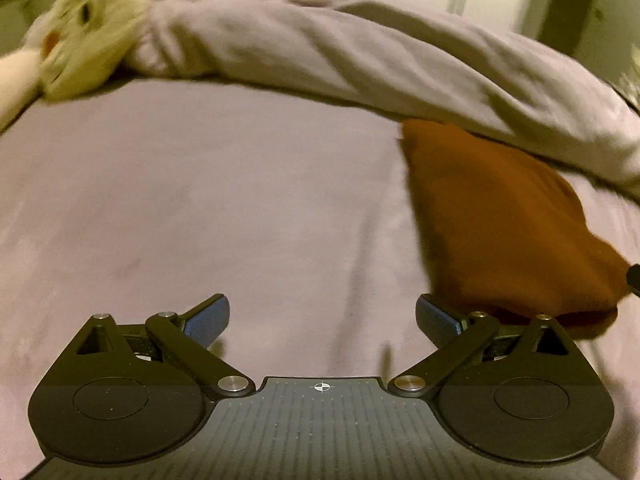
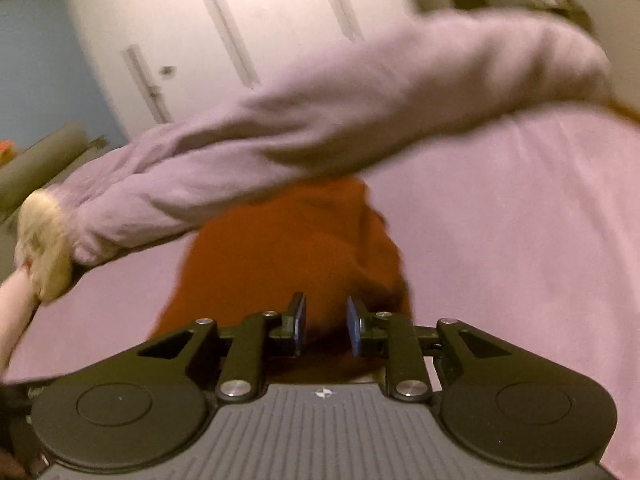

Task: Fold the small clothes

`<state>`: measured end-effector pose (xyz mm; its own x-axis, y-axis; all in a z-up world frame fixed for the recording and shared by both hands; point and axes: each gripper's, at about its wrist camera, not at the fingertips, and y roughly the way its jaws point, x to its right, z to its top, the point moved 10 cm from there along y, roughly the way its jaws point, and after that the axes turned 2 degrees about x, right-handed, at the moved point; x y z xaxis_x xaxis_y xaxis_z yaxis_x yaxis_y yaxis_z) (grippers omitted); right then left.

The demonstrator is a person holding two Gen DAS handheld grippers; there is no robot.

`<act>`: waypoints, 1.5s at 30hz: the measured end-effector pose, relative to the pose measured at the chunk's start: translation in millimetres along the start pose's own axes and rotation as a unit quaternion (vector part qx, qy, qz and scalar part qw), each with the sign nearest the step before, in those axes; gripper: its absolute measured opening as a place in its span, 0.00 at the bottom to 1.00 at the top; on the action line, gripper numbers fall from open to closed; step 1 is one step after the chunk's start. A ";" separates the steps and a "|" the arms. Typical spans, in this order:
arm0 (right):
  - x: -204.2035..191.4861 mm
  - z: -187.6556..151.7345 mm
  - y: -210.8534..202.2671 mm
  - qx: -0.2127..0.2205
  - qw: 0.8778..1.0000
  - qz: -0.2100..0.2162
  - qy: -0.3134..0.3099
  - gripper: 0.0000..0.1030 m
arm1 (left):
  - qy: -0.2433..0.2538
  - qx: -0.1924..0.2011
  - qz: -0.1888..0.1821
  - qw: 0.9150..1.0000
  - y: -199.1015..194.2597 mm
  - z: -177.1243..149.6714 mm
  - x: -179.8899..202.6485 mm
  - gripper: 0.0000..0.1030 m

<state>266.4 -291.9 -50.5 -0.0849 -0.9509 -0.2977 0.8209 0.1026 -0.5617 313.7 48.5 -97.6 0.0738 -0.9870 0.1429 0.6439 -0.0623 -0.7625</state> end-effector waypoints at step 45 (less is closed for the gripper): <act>79.4 20.9 105.1 -0.157 0.961 0.125 0.191 0.76 | -0.133 -0.143 -0.267 0.944 106.8 51.3 92.5 0.99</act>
<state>357.7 -362.8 -117.0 -0.1582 -0.7144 -0.6816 0.6377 0.4531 -0.6229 428.4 -41.8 -133.4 0.0100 -0.7337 0.6794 0.4153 -0.6150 -0.6703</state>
